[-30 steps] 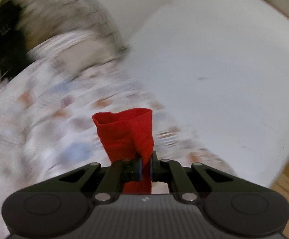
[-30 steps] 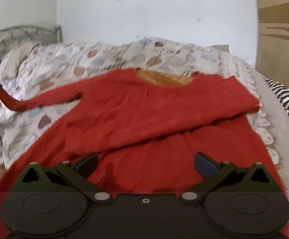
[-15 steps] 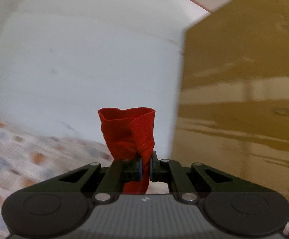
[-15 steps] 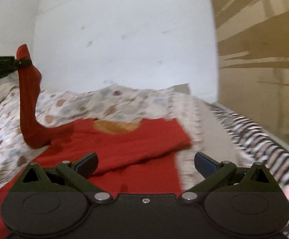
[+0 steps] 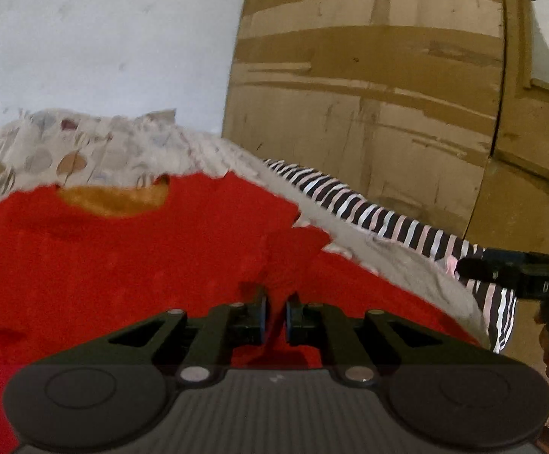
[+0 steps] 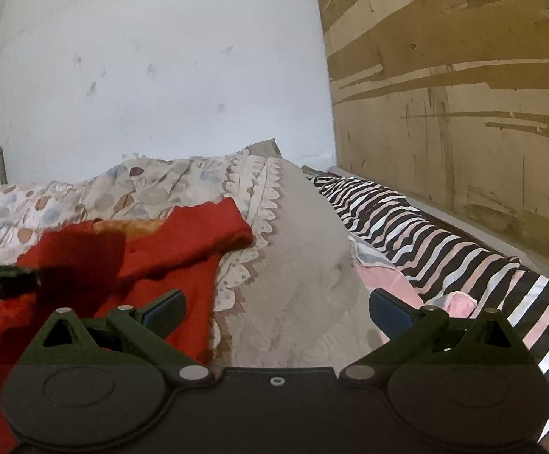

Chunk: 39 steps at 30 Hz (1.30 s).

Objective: Fold small clothes

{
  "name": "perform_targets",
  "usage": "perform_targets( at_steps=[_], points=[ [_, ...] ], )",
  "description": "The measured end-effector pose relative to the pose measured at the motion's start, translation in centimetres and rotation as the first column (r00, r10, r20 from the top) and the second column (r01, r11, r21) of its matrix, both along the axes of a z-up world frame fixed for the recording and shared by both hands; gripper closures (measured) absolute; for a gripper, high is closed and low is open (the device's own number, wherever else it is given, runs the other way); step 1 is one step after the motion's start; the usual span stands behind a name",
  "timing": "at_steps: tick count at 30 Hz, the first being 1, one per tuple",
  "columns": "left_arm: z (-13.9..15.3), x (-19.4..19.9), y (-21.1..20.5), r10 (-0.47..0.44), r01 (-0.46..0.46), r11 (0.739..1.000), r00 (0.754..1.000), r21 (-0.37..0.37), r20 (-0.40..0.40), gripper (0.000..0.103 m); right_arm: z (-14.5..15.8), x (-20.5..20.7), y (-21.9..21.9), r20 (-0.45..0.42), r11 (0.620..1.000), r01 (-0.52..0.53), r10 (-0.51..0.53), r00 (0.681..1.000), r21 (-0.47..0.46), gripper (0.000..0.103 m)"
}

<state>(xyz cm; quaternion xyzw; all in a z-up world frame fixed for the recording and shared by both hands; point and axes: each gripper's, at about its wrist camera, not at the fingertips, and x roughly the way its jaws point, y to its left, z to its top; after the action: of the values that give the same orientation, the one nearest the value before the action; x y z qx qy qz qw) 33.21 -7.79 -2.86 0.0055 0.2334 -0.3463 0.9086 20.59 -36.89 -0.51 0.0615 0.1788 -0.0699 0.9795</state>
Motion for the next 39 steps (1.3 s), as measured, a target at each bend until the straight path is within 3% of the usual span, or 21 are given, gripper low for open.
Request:
perform_targets(
  at_steps=[1,2,4,5,10,15,16,20,23,26,28,31,33,39],
  points=[
    [0.0,-0.3,0.0,0.005,-0.005,1.0,1.0,0.001,-0.004,0.079,0.0,0.1,0.1,0.001,1.0,0.001,-0.001,1.0,0.003,0.0],
    [0.0,-0.5,0.3,0.009,-0.009,1.0,1.0,0.001,-0.007,0.052,0.0,0.1,0.1,0.005,1.0,0.0,0.0,1.0,0.008,0.0],
    [-0.1,-1.4,0.8,0.042,-0.042,0.999,0.999,-0.009,0.004,0.02,0.1,0.0,0.3,0.007,1.0,-0.001,0.001,1.0,0.017,0.0],
    [-0.2,-1.9,1.2,0.057,-0.057,0.998,0.998,-0.022,0.011,0.013,0.2,-0.1,0.3,0.007,1.0,-0.005,0.005,1.0,0.02,0.0],
    [0.2,-4.5,3.0,0.087,-0.087,0.996,0.996,-0.007,-0.008,0.004,0.3,0.7,1.9,-0.012,0.999,-0.052,0.052,0.999,0.013,0.0],
    [1.0,-5.6,5.9,0.242,-0.245,0.963,0.97,0.116,0.041,0.002,0.4,2.1,4.2,-0.039,0.992,-0.129,0.129,0.991,-0.014,0.0],
    [1.0,-5.3,6.7,0.291,-0.297,0.945,0.955,0.139,0.058,0.001,0.5,2.4,4.7,-0.044,0.989,-0.145,0.144,0.989,-0.018,0.0],
    [0.8,-3.2,10.6,0.516,-0.524,0.821,0.851,0.226,0.096,0.001,0.7,4.9,7.2,-0.115,0.977,-0.207,0.2,0.973,-0.048,0.0],
    [0.4,-0.5,13.4,0.607,-0.601,0.762,0.793,0.24,0.057,0.001,0.2,6.8,9.3,-0.176,0.966,-0.247,0.231,0.957,-0.075,0.0],
    [-0.3,2.5,14.7,0.645,-0.637,0.717,0.76,0.283,0.077,0.001,-0.2,8.4,10.8,-0.197,0.959,-0.271,0.25,0.948,-0.087,0.0],
    [-0.9,4.5,15.1,0.642,-0.633,0.71,0.762,0.309,0.086,0.001,-0.6,9.2,11.3,-0.202,0.956,-0.28,0.259,0.945,-0.084,0.0],
    [-1.5,6.3,14.7,0.619,-0.618,0.726,0.778,0.301,0.107,0.001,-2.3,10.3,11.3,-0.235,0.961,-0.269,0.246,0.94,-0.07,0.0],
    [-1.9,7.3,13.9,0.598,-0.61,0.731,0.789,0.307,0.143,0.001,-3.3,10.2,11.1,-0.211,0.961,-0.269,0.251,0.945,-0.059,0.0],
    [-2.4,9.8,12.6,0.552,-0.608,0.708,0.794,0.358,0.255,0.0,-3.8,9.8,9.5,-0.145,0.959,-0.281,0.284,0.948,0.04,0.0]
  ],
)
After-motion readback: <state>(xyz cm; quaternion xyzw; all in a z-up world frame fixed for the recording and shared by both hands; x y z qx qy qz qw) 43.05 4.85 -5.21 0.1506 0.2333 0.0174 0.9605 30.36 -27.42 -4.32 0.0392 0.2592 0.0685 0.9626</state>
